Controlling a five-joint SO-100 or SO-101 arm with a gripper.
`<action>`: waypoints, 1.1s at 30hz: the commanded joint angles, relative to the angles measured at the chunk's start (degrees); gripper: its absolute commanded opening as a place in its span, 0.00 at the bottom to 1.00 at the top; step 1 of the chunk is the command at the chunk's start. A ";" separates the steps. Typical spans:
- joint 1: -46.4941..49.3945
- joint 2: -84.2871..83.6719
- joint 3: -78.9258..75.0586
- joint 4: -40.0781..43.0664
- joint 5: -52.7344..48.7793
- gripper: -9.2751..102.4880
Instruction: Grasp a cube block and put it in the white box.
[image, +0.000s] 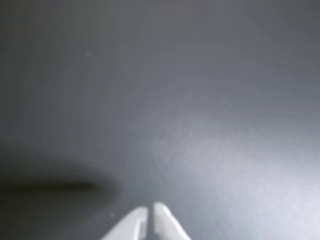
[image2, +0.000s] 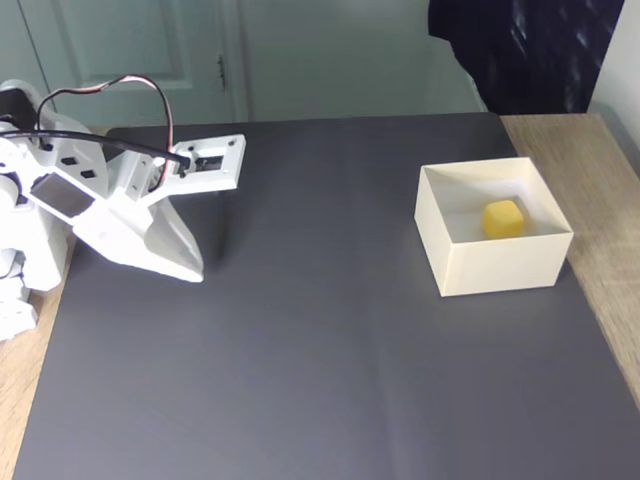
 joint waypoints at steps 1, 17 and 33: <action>-0.35 0.35 -0.26 1.32 -0.70 0.09; -0.97 0.35 -0.18 9.84 -2.46 0.08; -3.78 0.35 -0.18 10.72 -8.17 0.09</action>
